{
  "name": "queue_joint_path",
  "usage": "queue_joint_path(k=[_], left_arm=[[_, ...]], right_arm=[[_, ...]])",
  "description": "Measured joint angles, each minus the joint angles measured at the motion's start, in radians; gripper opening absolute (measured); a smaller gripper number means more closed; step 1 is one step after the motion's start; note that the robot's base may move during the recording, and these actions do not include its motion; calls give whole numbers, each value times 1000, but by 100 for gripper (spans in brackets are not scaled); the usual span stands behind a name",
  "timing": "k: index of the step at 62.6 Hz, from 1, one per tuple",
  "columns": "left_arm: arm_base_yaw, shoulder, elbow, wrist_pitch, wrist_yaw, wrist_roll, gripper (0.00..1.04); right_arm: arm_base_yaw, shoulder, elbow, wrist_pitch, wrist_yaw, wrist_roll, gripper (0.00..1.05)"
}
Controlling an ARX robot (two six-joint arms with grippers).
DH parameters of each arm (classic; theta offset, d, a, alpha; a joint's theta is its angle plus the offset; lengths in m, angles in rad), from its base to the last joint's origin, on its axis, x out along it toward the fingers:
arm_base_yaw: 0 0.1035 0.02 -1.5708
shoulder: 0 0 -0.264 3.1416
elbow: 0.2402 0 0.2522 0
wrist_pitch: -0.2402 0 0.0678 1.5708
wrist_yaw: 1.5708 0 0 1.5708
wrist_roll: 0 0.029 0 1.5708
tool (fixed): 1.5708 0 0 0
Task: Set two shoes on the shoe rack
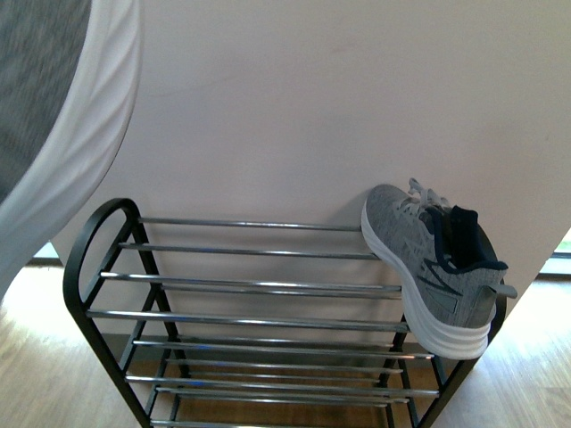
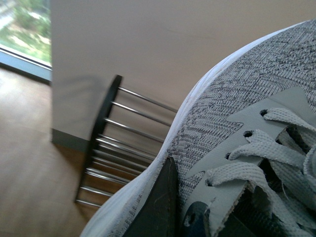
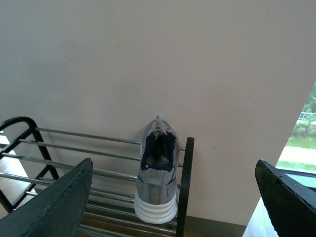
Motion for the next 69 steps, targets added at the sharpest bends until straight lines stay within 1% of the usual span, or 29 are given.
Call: queue_joint_path(k=[5, 10, 17, 28, 32, 42, 53, 58, 65, 69], left_arm=[[-6, 152, 52, 120, 33, -80, 2], [-6, 296, 100, 202, 70, -124, 2], [5, 497, 149, 274, 130, -178, 2], [30, 768, 200, 288, 188, -275, 2], [37, 897, 255, 303, 196, -296, 2], [40, 1095, 397, 333, 279, -309, 2], [51, 1232, 511, 333, 326, -328, 2], [56, 1279, 553, 304, 345, -335, 2], [65, 1292, 559, 275, 392, -336, 2], [78, 1286, 555, 264, 441, -334, 2]], right_arm=[[0, 0, 0, 0, 0, 0, 95], [0, 0, 0, 0, 0, 0, 95], [0, 0, 0, 0, 0, 0, 95], [0, 0, 0, 0, 0, 0, 95], [0, 0, 0, 0, 0, 0, 95], [0, 0, 0, 0, 0, 0, 95], [0, 0, 0, 0, 0, 0, 95], [0, 0, 0, 0, 0, 0, 95], [0, 0, 0, 0, 0, 0, 95], [0, 0, 0, 0, 0, 0, 95]])
